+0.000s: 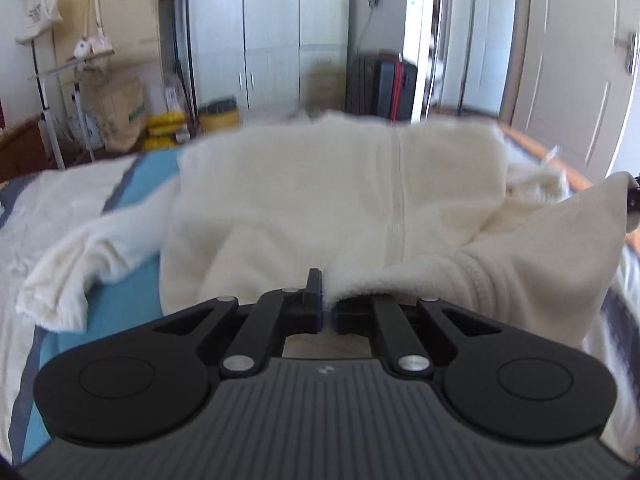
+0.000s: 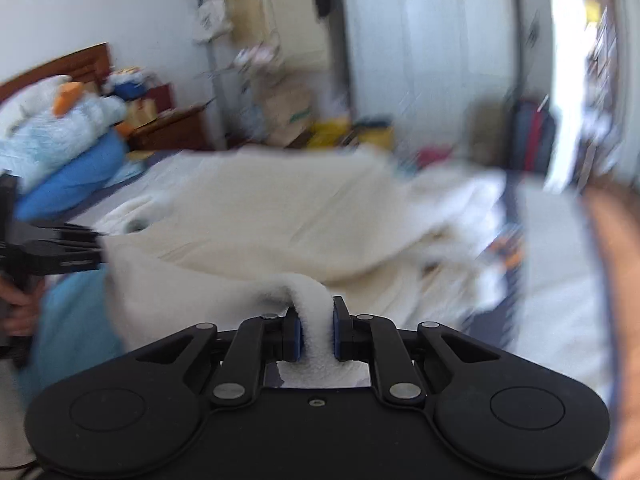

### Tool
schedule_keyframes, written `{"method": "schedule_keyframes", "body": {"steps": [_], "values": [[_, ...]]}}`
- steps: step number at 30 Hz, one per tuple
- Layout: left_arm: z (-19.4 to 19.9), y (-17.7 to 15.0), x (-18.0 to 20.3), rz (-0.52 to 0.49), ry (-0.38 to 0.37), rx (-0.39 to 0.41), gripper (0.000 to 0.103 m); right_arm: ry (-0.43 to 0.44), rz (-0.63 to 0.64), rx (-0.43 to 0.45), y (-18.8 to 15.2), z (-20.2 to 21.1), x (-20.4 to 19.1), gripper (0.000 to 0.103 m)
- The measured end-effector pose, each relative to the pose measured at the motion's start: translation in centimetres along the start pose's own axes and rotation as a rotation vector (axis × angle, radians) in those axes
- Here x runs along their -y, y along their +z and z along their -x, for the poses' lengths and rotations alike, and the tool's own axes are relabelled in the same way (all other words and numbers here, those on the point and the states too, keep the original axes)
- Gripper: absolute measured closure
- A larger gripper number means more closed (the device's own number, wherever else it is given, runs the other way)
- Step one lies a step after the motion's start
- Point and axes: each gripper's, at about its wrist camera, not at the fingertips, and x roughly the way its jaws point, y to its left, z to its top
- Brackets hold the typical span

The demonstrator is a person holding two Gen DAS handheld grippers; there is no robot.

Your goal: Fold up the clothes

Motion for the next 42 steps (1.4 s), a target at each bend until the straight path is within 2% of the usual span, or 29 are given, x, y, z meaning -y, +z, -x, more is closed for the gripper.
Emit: {"method": "schedule_keyframes", "body": {"steps": [2,4,5,7,9,12,15,17,20,21,22,24,26,29,31,35,37,39,42], "values": [[0.6,0.2,-1.0,0.053,-0.036,0.01,0.098,-0.077,0.075,0.093,2.0,2.2,-0.6,0.087],[0.3,-0.1,-1.3,0.067,-0.067,-0.025,0.098,-0.034,0.083,0.106,3.1,3.0,-0.6,0.087],[-0.1,-0.4,-1.1,0.052,-0.067,-0.063,0.097,-0.004,0.082,0.092,3.4,3.1,-0.6,0.087],[-1.4,-1.4,-0.5,0.012,-0.048,-0.164,0.094,0.033,0.08,-0.004,2.7,1.5,-0.8,0.086],[-2.1,-2.2,-0.2,0.001,-0.049,-0.22,0.093,0.029,0.075,-0.104,0.7,-0.6,-1.4,0.086],[-1.8,-2.3,-0.3,0.014,-0.075,-0.195,0.09,0.028,0.047,-0.212,-2.1,-2.9,-2.1,0.085],[-0.7,-1.8,-1.2,0.064,-0.117,-0.127,0.084,0.046,0.011,-0.234,-3.0,-2.7,-2.1,0.081],[-0.2,-1.6,-2.0,0.112,-0.139,-0.09,0.08,0.06,-0.006,-0.218,-2.6,-2.1,-1.8,0.081],[1.1,-0.8,-3.1,0.167,-0.159,-0.027,0.074,0.064,-0.038,-0.131,-1.7,-0.3,-1.0,0.08],[1.7,-0.4,-3.4,0.172,-0.161,0.003,0.069,0.066,-0.049,-0.099,-1.1,0.2,-0.9,0.08],[2.7,0.1,-3.6,0.175,-0.147,0.047,0.057,0.074,-0.06,-0.076,-0.8,0.7,-0.6,0.079],[4.6,1.2,-4.1,0.182,-0.118,0.129,0.043,0.116,-0.082,-0.057,-0.4,1.4,-0.1,0.077],[5.2,1.8,-4.3,0.197,-0.107,0.144,0.041,0.168,-0.093,-0.056,-0.2,2.0,0.3,0.073],[3.3,1.9,-2.6,0.179,-0.139,0.051,0.041,0.212,0.046,-0.106,-0.3,3.3,-1.7,0.076],[1.4,1.6,-0.5,0.147,-0.161,-0.022,0.041,0.167,0.113,-0.119,0.1,3.5,-2.1,0.069],[-2.6,2.9,4.5,0.073,-0.237,-0.174,0.041,0.008,0.17,-0.159,2.0,1.7,-0.1,0.068],[-4.7,4.3,7.7,-0.021,-0.27,-0.194,0.034,-0.092,0.177,-0.2,3.3,-0.3,1.8,0.068],[-6.8,5.4,10.5,-0.107,-0.243,-0.186,0.031,-0.169,0.175,-0.238,3.9,-2.7,3.9,0.067],[-10.1,6.6,14.3,-0.226,-0.191,-0.18,0.027,-0.188,0.176,-0.3,3.4,-6.2,6.3,0.063]]}}
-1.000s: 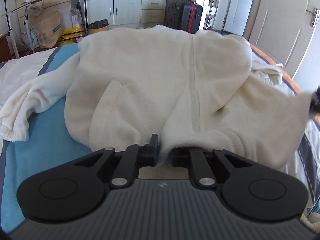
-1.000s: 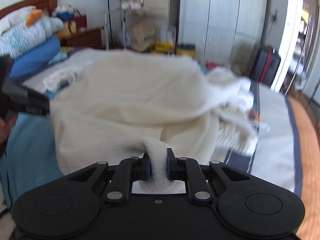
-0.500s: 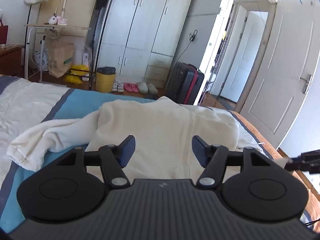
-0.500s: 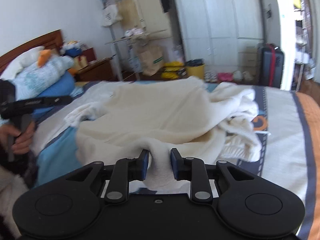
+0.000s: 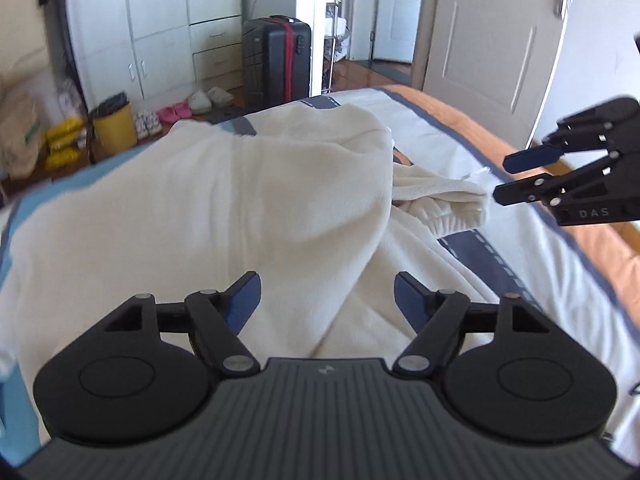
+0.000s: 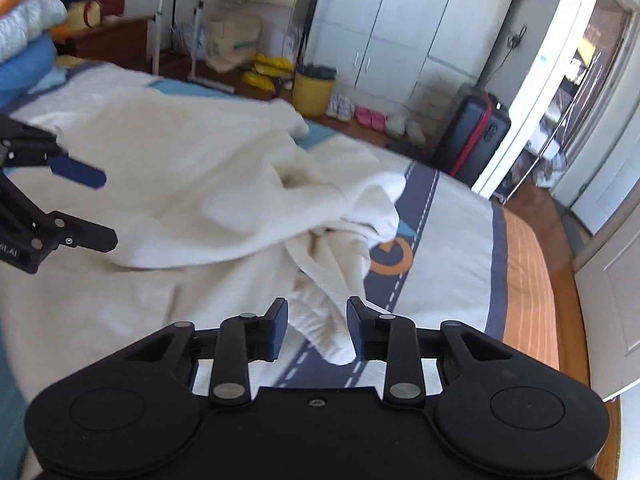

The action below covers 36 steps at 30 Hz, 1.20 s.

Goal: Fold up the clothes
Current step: 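Lay the jacket flat on the bed and open both grippers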

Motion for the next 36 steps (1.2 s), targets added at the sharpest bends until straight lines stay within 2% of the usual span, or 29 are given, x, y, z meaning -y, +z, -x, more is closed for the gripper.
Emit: {"method": "schedule_keyframes", "body": {"steps": [2,4,6,7,8,9,10,11,15,20,25,28,29,30,32,33,34,36], "values": [[-3.3,1.2,1.8,-0.09,0.041,-0.035,0.021,-0.024,0.009,-0.034,-0.2,-2.6,0.6,0.052],[-6.8,2.4,3.4,-0.197,0.066,-0.095,0.019,-0.044,-0.013,-0.063,-0.2,-5.0,1.0,0.05],[-10.1,3.4,4.3,-0.3,0.097,-0.16,0.019,-0.064,-0.047,-0.093,0.0,-7.3,1.5,0.044],[-11.1,3.8,4.2,-0.306,0.136,-0.158,0.026,-0.08,-0.097,-0.107,0.3,-8.2,2.2,0.039],[-11.9,4.2,3.9,-0.304,0.169,-0.156,0.037,-0.091,-0.146,-0.118,0.6,-9.1,2.8,0.041],[-11.7,4.7,2.7,-0.241,0.156,-0.146,0.073,-0.065,-0.185,-0.111,0.7,-9.4,3.7,0.046],[-11.5,5.1,1.5,-0.178,0.143,-0.136,0.086,-0.039,-0.224,-0.105,0.8,-9.8,4.5,0.082],[-11.3,5.5,0.3,-0.116,0.129,-0.126,0.086,-0.019,-0.257,-0.096,0.9,-10.0,5.3,0.092],[-9.9,6.6,-4.4,0.113,0.09,-0.083,0.086,-0.116,-0.206,-0.026,1.6,-7.2,7.9,0.092],[-8.0,6.3,-7.5,0.219,0.11,-0.018,0.086,-0.27,-0.183,0.004,3.5,-2.1,14.2,0.092],[-6.4,6.9,-6.7,0.25,0.06,0.036,0.087,-0.441,-0.15,0.007,5.9,1.7,21.3,0.092],[-5.3,7.4,-6.2,0.319,-0.027,0.088,0.087,-0.553,-0.078,0.034,8.2,2.3,24.2,0.092],[-5.2,7.5,-6.1,0.349,-0.058,0.095,0.087,-0.575,-0.077,0.055,8.7,2.2,25.2,0.09],[-5.4,7.6,-5.8,0.374,-0.083,0.089,0.085,-0.598,-0.08,0.069,9.1,1.8,26.1,0.083],[-6.4,7.6,-4.3,0.369,-0.11,0.025,0.062,-0.646,-0.142,-0.034,8.8,-1.0,28.4,0.021],[-7.2,7.4,-3.0,0.31,-0.136,-0.046,0.035,-0.693,-0.208,-0.14,7.8,-2.9,29.4,0.017],[-7.9,7.2,-1.8,0.253,-0.158,-0.112,0.031,-0.676,-0.285,-0.203,6.3,-4.3,29.4,0.018],[-8.0,6.1,-0.1,0.175,-0.142,-0.153,0.031,-0.632,-0.435,-0.323,3.4,-7.1,29.3,0.02]]}}
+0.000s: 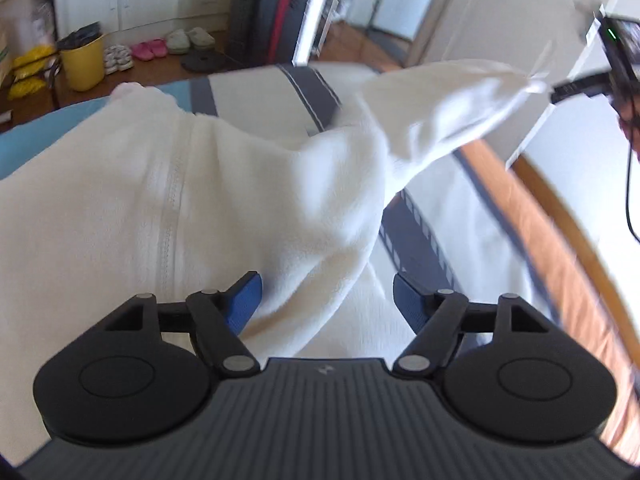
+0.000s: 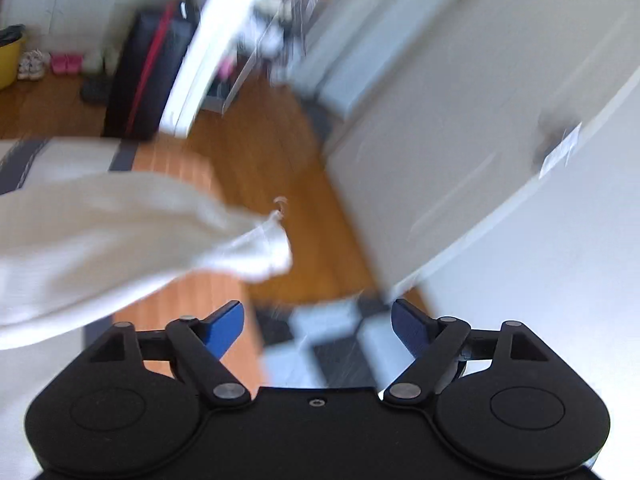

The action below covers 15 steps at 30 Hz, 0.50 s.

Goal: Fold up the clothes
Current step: 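Lay the jacket flat on the bed and open both grippers, then grasp the jacket hem with the right gripper to straighten it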

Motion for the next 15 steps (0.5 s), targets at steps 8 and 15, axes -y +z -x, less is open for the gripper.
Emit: {"method": "schedule_keyframes", "body": {"steps": [8,15], "values": [[5.2,-2.9,-2.0,0.014,0.115,0.143,0.031,0.57,-0.013,0.007,-10.3,3.4,-5.4,0.025],[8.9,-5.8,-5.2,0.024,0.202,0.138,0.031,0.922,0.057,0.086,-16.2,10.0,-10.2,0.024]]}}
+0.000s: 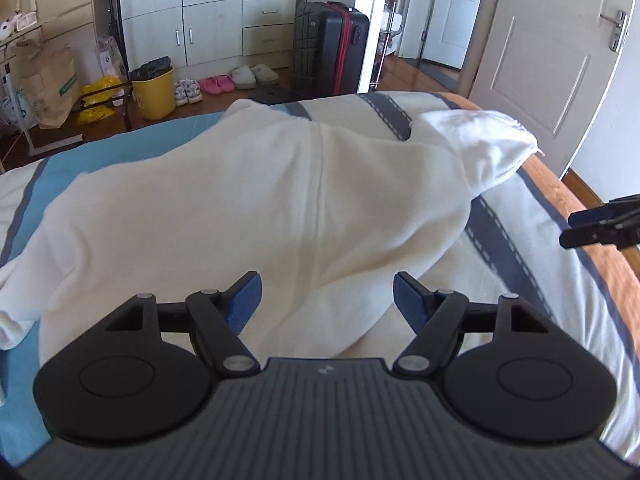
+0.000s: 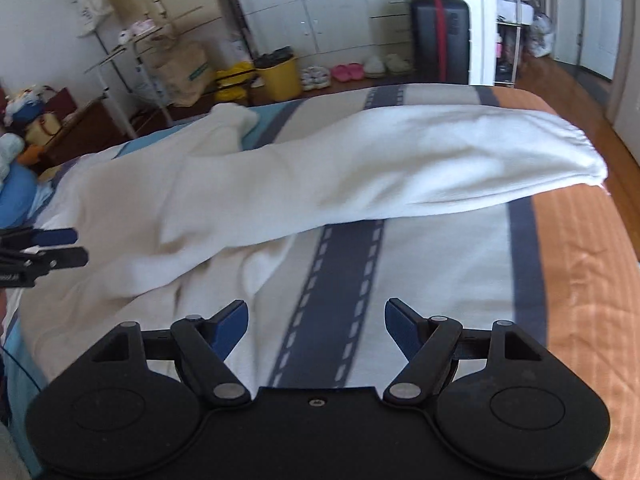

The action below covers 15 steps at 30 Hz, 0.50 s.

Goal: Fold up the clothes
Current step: 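Grasp the jacket hem with the right gripper to straighten it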

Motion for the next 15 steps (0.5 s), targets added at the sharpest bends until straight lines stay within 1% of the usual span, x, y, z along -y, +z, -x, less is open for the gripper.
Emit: {"method": "schedule_keyframes", "body": {"steps": [1,2,4,5,6,8,11,12,13,14,15], "values": [[0.8,-0.7,-0.6,0.007,0.05,0.029,0.031,0.014,-0.04,-0.002,-0.7,-0.3,-0.5,0.024],[1.8,-1.5,-1.6,0.01,0.122,0.071,0.031,0.05,-0.114,-0.006,-1.4,-0.6,-0.6,0.024],[3.8,-3.2,-3.7,0.02,0.262,0.15,0.031,0.19,-0.244,-0.004,-3.2,-1.4,-0.9,0.025],[4.5,-3.9,-5.1,0.042,0.305,0.148,0.031,0.217,-0.262,-0.001,-4.0,-1.7,-1.4,0.026],[5.3,-4.6,-6.6,0.067,0.344,0.144,0.031,0.199,-0.249,0.002,-4.7,-2.1,-2.1,0.026],[6.6,-6.0,-9.9,0.161,0.355,0.121,0.031,0.137,-0.178,0.007,-6.0,-2.5,-3.5,0.025],[8.0,-8.7,-14.3,0.335,0.339,0.096,0.03,0.059,-0.038,-0.007,-7.2,-3.4,-5.5,0.025],[8.3,-9.7,-15.5,0.389,0.339,0.096,0.023,0.034,0.016,-0.014,-7.6,-3.8,-6.2,0.025],[8.3,-10.9,-16.4,0.424,0.345,0.105,0.018,0.006,0.091,-0.026,-7.9,-4.6,-6.8,0.025],[8.0,-11.9,-16.9,0.437,0.349,0.102,0.018,-0.019,0.165,-0.043,-8.3,-5.4,-7.6,0.032],[7.2,-12.5,-17.3,0.448,0.35,0.066,0.018,-0.022,0.204,-0.043,-8.7,-6.0,-8.2,0.044]]}}
